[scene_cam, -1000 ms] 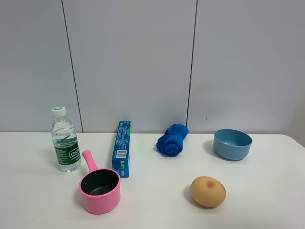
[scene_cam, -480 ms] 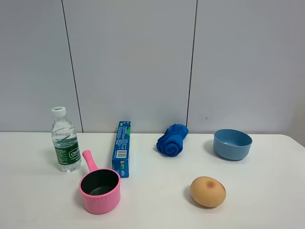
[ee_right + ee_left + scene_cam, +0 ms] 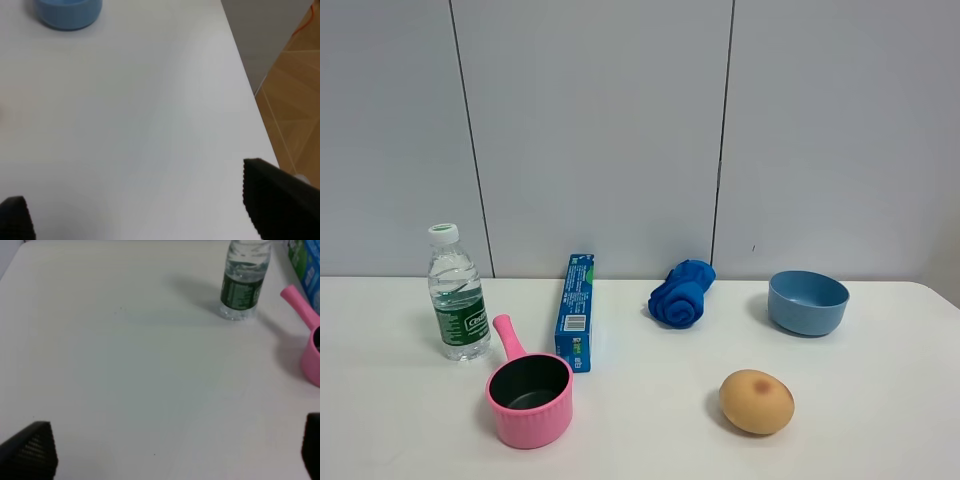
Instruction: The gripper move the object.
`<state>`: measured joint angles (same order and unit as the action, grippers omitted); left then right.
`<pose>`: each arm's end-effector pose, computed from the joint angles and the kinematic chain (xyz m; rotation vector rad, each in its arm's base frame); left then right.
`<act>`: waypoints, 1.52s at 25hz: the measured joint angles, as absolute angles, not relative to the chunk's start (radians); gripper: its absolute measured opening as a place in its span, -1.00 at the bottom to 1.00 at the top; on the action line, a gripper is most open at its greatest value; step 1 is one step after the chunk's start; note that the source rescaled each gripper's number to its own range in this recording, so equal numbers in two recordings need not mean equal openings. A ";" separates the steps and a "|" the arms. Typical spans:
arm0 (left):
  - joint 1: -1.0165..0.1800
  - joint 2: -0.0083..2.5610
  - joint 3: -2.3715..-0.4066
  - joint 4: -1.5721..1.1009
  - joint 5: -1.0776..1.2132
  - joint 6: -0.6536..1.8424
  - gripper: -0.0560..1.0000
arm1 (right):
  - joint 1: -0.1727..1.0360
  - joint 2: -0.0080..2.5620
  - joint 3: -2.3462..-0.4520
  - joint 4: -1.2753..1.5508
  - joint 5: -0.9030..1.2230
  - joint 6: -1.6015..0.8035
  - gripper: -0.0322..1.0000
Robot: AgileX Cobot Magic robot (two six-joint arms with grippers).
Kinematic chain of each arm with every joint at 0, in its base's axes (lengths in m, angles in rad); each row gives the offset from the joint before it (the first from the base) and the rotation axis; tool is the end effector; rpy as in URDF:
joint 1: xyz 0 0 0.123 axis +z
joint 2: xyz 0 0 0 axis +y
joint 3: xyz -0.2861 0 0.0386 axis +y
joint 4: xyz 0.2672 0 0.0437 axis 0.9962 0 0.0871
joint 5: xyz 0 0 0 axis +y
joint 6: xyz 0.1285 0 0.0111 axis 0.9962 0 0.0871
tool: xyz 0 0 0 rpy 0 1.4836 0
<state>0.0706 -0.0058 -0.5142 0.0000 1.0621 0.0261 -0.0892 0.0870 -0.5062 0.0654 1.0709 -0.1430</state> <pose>0.0396 0.0028 0.2738 -0.0451 2.0257 0.0611 0.0538 0.0026 0.2661 -0.0577 2.1331 -0.0569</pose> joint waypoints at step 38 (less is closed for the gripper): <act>0.071 -0.006 -0.514 0.000 1.062 0.026 1.00 | -0.089 -0.003 -0.507 0.069 1.072 -0.143 1.00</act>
